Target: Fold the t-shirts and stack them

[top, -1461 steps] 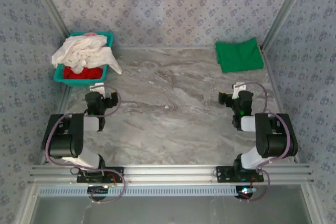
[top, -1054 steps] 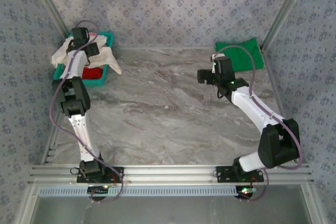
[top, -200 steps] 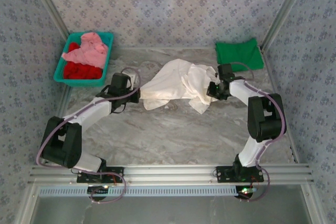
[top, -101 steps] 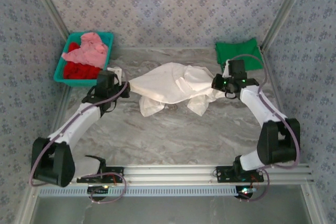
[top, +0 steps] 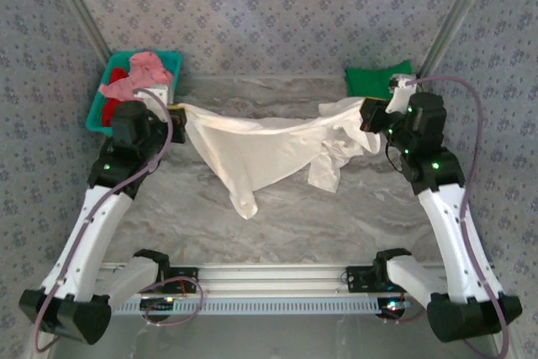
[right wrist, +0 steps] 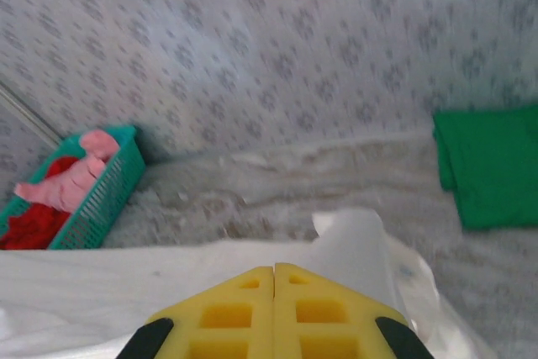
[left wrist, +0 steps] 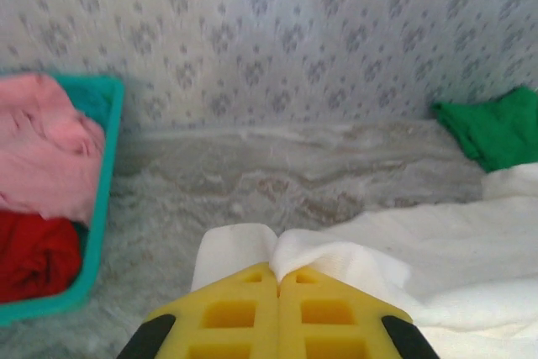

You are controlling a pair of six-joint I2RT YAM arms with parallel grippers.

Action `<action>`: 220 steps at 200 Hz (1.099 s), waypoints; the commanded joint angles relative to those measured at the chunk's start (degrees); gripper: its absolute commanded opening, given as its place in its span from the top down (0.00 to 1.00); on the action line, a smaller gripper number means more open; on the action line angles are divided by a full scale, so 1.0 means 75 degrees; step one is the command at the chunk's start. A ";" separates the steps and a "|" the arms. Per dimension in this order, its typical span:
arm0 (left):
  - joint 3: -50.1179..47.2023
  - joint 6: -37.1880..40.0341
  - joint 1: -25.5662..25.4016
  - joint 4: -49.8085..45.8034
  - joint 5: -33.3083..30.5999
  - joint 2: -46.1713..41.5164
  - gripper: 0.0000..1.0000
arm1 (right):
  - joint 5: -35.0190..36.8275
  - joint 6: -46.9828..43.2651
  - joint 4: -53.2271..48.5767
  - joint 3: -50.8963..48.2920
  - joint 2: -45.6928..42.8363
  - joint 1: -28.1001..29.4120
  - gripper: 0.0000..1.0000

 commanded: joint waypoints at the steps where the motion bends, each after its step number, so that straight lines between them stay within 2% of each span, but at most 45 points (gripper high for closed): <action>1: 0.0744 0.0364 0.0020 -0.0741 0.0350 -0.0440 1.00 | 0.0607 -0.0522 -0.0499 0.0549 -0.0584 0.0282 1.00; 60: 0.2465 0.0546 -0.0228 -0.1762 0.1471 -0.0897 1.00 | 0.1537 -0.1072 -0.1389 0.2018 -0.1539 0.1083 1.00; 98: 0.3769 0.0430 -0.0413 -0.2175 0.1600 -0.0573 1.00 | 0.1817 -0.1322 -0.2022 0.3534 -0.0886 0.1095 1.00; 123: 0.4691 0.0607 -0.0402 -0.2881 0.0616 0.0189 1.00 | 0.2082 -0.1637 -0.2637 0.4950 0.0395 0.1095 1.00; 140: 0.5092 0.0728 -0.0179 -0.2930 0.0387 0.0887 1.00 | 0.2211 -0.1936 -0.2860 0.5930 0.1501 0.1022 1.00; 178: 0.5639 0.0143 0.1443 -0.2642 0.1622 0.2814 1.00 | 0.1462 -0.1706 -0.2661 0.8022 0.4354 0.0316 1.00; 204: 0.5371 0.0118 0.2008 -0.2258 0.1954 0.4246 1.00 | 0.1233 -0.1491 -0.2063 0.9134 0.6627 0.0139 1.00; 220: 0.5175 0.0164 0.2179 -0.1530 0.2028 0.5113 1.00 | 0.1227 -0.1382 -0.1808 1.0270 0.8291 0.0079 1.00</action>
